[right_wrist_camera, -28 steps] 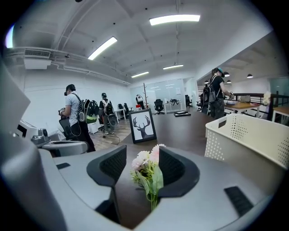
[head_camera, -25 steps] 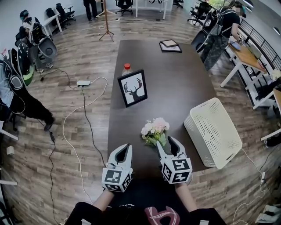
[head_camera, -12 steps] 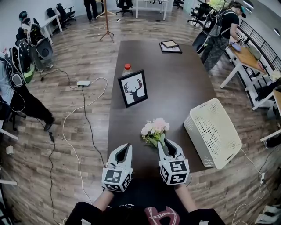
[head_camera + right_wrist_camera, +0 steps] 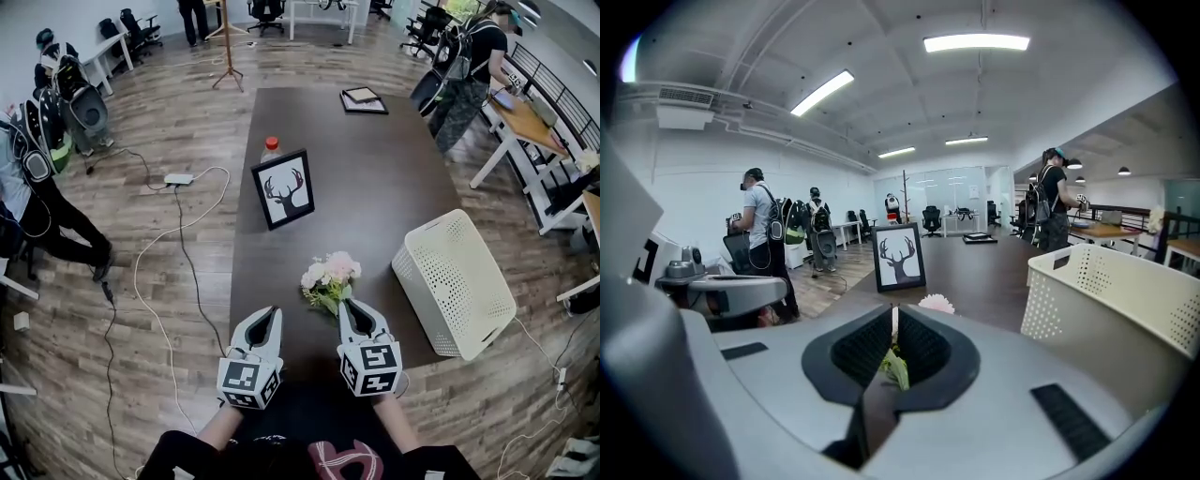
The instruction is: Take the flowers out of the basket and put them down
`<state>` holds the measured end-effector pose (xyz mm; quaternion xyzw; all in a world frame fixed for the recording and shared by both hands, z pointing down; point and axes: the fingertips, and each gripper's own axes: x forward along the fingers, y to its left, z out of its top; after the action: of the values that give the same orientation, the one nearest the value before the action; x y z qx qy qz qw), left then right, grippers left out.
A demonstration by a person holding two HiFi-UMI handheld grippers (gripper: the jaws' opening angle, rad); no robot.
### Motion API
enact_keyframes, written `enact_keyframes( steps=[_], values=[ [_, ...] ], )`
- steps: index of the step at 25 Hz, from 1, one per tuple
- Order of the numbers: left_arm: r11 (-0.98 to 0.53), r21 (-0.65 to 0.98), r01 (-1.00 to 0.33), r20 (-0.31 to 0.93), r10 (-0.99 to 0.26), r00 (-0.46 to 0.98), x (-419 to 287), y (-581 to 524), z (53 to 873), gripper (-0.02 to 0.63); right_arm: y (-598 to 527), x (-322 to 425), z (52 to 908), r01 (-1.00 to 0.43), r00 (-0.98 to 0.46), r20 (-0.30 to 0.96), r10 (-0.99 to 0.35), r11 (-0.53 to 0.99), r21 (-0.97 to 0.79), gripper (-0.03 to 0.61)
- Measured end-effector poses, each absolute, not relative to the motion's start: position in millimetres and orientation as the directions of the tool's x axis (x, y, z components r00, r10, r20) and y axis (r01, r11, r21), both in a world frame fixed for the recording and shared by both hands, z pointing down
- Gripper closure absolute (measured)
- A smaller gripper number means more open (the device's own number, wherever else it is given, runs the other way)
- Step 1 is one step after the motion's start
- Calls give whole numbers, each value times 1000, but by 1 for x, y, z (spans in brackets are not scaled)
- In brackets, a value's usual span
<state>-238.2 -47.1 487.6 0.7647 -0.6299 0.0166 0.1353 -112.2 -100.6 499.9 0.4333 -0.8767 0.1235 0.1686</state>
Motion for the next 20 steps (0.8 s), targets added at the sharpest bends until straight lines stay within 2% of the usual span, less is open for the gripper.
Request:
enact_keyframes(
  steps=[6,20],
  values=[
    [-171,186,-968,197,-958,207,-238,-47,487,604,-98,-113,504,-800,-569,404,-717,597,-68,569],
    [-175,179,-968,193,-959,209,-237,-47,485,604,-97,-115,505,-797,-572,397,-718,600,-64,571]
  ],
)
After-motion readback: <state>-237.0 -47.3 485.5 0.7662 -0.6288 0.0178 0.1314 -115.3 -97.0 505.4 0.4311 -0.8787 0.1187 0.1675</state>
